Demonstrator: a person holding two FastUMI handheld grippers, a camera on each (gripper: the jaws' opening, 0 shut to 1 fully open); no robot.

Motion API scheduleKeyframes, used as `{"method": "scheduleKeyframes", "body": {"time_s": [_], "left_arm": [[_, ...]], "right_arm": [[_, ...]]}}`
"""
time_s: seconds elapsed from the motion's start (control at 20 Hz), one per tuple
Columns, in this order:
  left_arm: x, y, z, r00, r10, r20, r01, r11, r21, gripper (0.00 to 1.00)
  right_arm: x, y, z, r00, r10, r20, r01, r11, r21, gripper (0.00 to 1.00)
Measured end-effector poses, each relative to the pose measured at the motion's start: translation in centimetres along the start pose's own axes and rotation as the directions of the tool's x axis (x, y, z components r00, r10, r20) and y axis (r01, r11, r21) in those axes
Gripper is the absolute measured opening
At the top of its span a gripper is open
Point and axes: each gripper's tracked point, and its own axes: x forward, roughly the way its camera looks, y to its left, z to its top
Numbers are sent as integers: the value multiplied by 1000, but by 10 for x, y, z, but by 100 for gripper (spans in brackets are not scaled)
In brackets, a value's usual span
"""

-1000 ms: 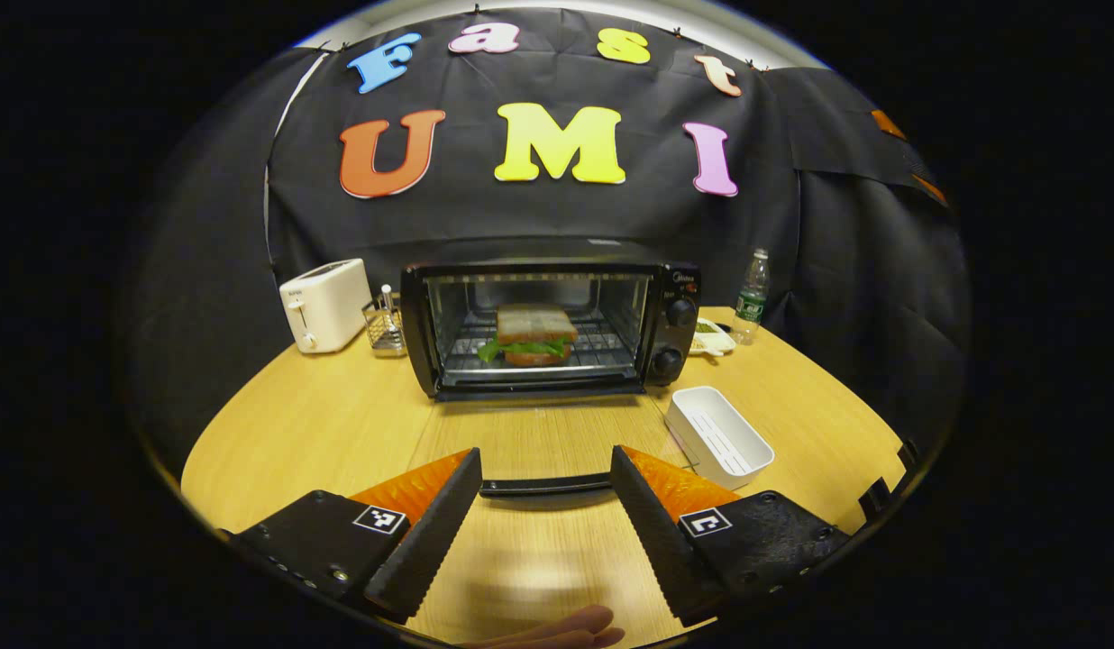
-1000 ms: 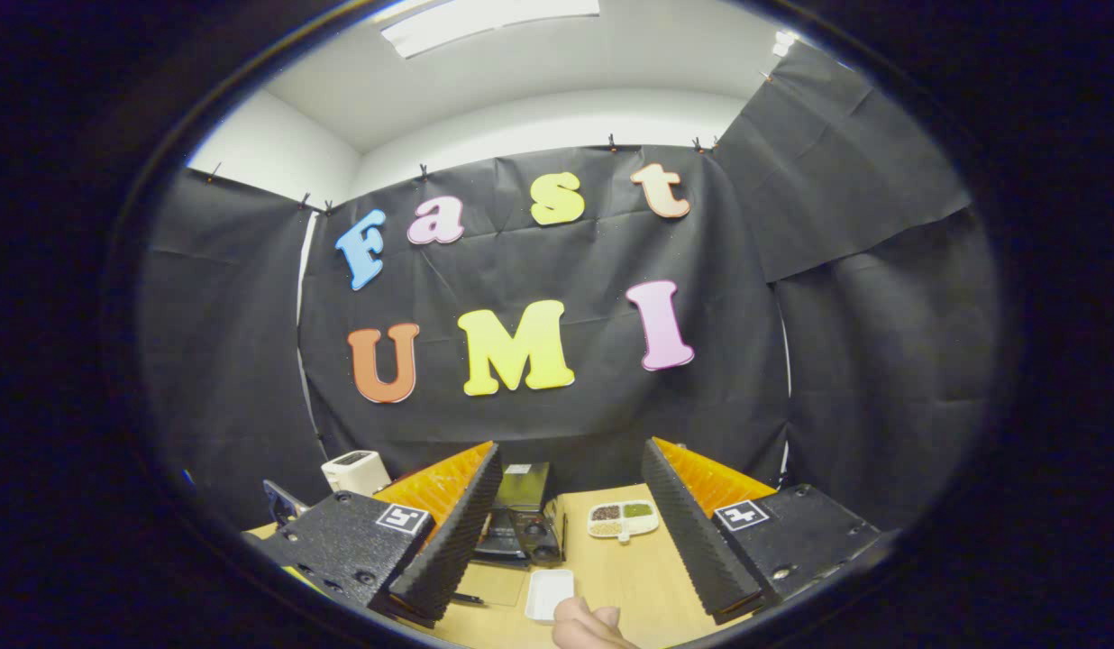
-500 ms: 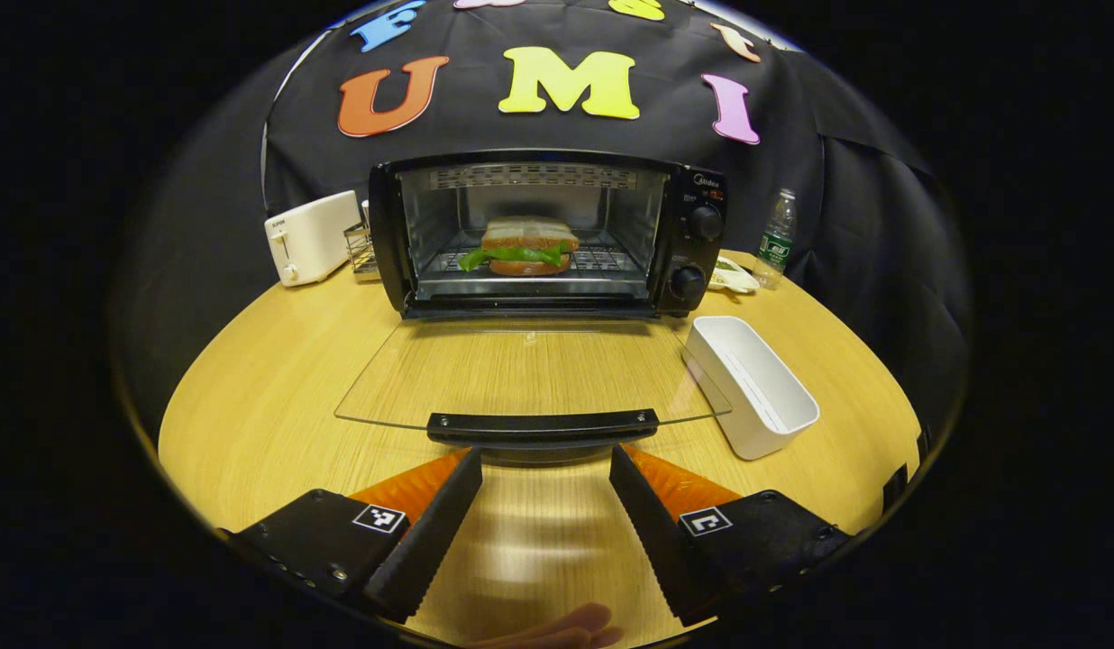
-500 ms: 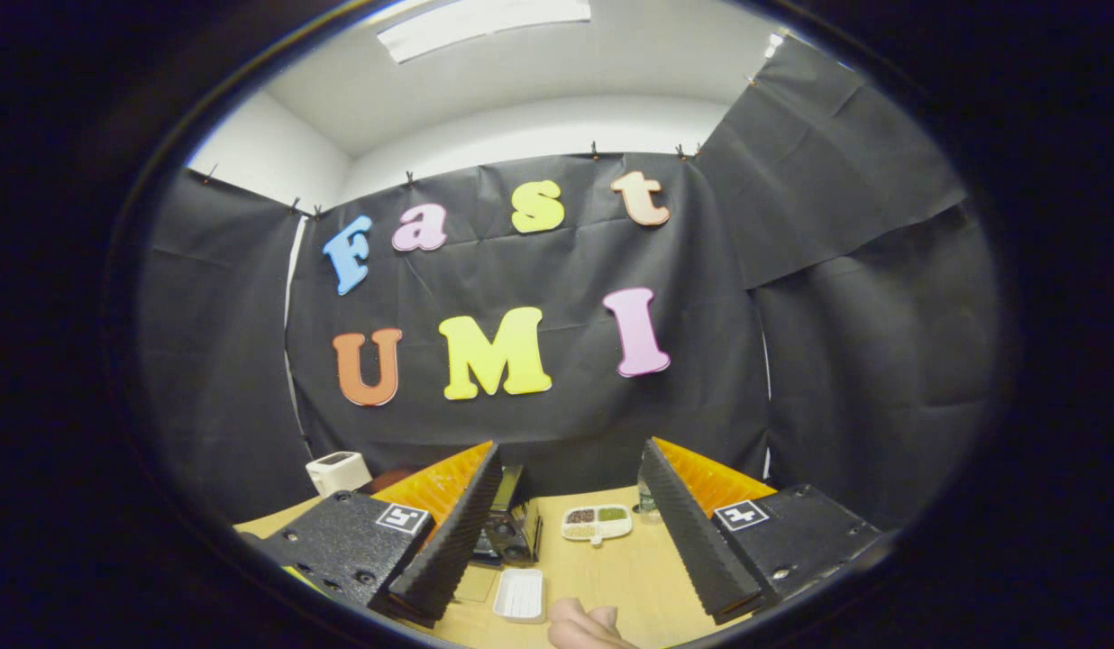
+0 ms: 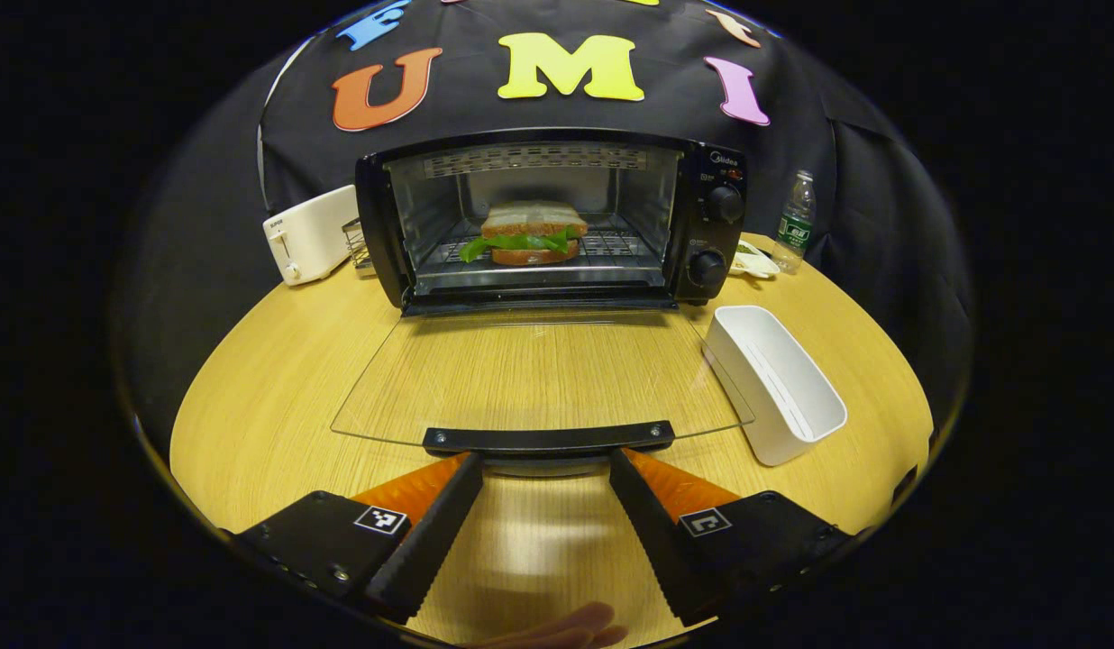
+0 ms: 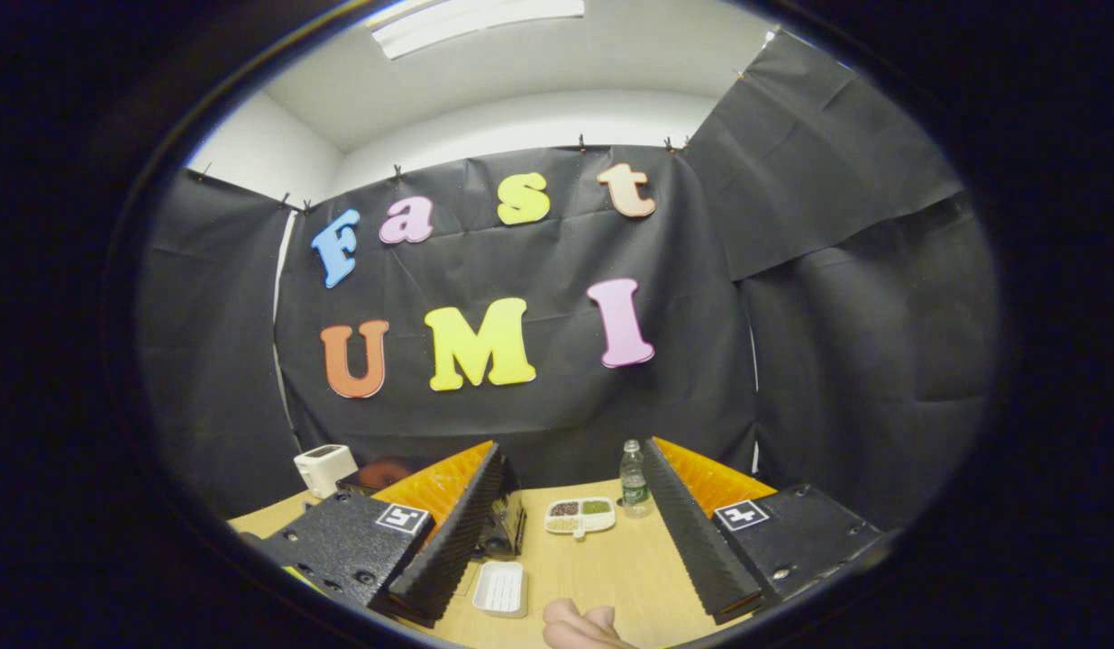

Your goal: Open the electric oven with the left hand, put the food in, and close the electric oven.

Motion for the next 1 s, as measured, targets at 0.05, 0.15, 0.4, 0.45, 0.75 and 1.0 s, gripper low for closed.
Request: {"method": "scheduleKeyframes", "body": {"time_s": [0.05, 0.15, 0.4, 0.45, 0.75, 1.0], "left_arm": [[-1, 0, 1, 1000, 1, -4, -1, 1000, -1, 94], [-3, 0, 3, 1000, 1, -1, -1, 1000, -5, 94], [-7, -2, 9, 1000, 2, 7, -2, 1000, -6, 94], [-9, -2, 11, 1000, 2, 14, -2, 1000, -6, 94], [-22, -3, 40, 995, 10, 104, -10, 1000, -8, 94], [-33, -6, 73, 979, 19, 204, -19, 1000, -2, 94]], "right_arm": [[-1, 2, 1, 1000, 6, 1, -6, 1000, 1, 100], [1, 6, -2, 1000, 18, -3, -18, 1000, 1, 100], [1, -6, 1, 1000, -11, 6, 11, 1000, -19, 100], [1, -5, 1, 1000, -14, 6, 15, 1000, -22, 100], [6, -9, -2, 1000, -23, 2, 23, 1000, -22, 89], [7, -8, -4, 999, -34, 3, 34, 999, -17, 100]]}}
